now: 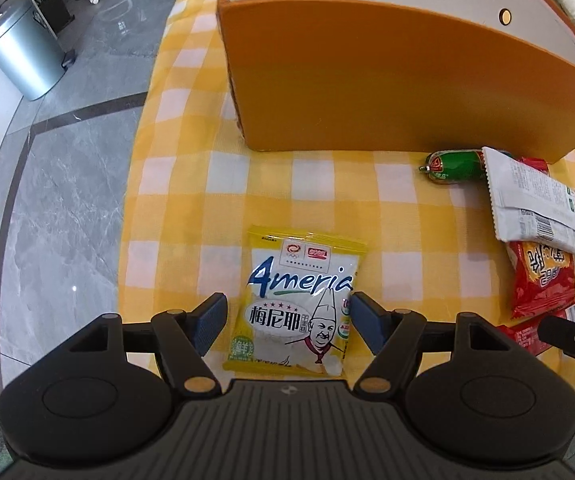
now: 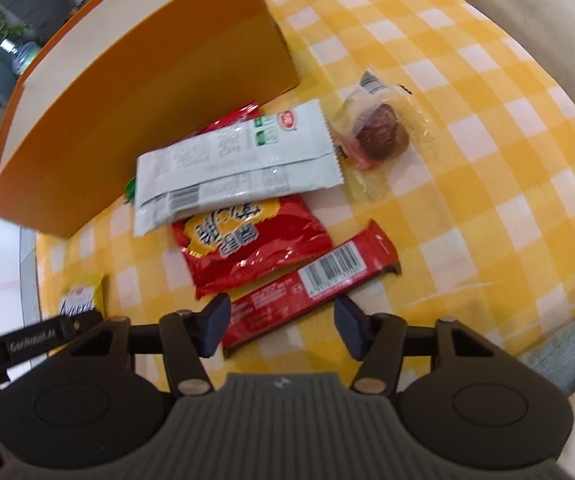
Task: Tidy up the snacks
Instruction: 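Lower the left tool onto the yellow Ameria packet, then grasp the Ameria packet with left tool while right tool grasps red chocolate bar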
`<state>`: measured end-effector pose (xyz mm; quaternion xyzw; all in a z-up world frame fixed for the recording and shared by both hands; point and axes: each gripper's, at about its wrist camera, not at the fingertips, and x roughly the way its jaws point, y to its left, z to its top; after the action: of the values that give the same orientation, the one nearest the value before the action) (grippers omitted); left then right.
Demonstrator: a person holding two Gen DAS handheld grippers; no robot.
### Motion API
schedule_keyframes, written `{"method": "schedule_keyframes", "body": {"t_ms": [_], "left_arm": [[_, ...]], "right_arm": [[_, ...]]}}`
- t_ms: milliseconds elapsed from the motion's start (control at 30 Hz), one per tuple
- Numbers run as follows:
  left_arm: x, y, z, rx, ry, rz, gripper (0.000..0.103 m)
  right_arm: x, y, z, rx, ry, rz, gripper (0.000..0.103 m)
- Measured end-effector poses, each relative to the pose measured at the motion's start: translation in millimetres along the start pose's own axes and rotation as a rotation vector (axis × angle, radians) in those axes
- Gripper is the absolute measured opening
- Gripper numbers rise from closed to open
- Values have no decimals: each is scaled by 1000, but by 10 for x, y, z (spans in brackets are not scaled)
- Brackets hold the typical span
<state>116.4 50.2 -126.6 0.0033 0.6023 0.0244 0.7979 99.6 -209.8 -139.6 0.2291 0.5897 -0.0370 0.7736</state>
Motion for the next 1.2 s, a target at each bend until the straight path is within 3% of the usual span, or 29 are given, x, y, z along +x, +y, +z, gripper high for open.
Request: {"method": "schedule_keyframes", "body": {"t_ms": [167, 267, 367, 433, 567, 633, 700, 800, 967, 1067, 1200], "left_arm": [[64, -46, 15, -4, 19, -3, 83], [48, -54, 12, -1, 19, -18, 73], [11, -104, -28, 8, 33, -54, 68], [-16, -170, -75, 25, 49, -80, 67], [-70, -323, -176, 49, 76, -125, 65], [-86, -371, -217, 44, 75, -133, 65], [-101, -403, -245, 45, 62, -120, 65], [-105, -427, -257, 56, 57, -109, 65], [-73, -376, -223, 46, 52, -115, 65], [-76, -354, -244, 39, 45, -118, 67], [-89, -349, -244, 44, 42, -111, 69]], "right_arm": [[57, 93, 31, -29, -8, -47, 52], [66, 179, 4, -95, -8, -77, 45], [33, 195, -22, -131, 11, -77, 34], [4, 215, -54, -186, 25, -71, 16], [-10, 287, -169, -321, 66, -97, 5], [-11, 212, -195, -307, 79, -106, 5], [-52, 75, -156, -208, 77, -38, 9], [-124, -108, -65, -49, 34, 17, 35], [-59, -169, 47, 88, 8, 12, 35], [3, -62, 58, 106, -1, -13, 35], [41, 142, 29, 6, -30, -79, 42]]}}
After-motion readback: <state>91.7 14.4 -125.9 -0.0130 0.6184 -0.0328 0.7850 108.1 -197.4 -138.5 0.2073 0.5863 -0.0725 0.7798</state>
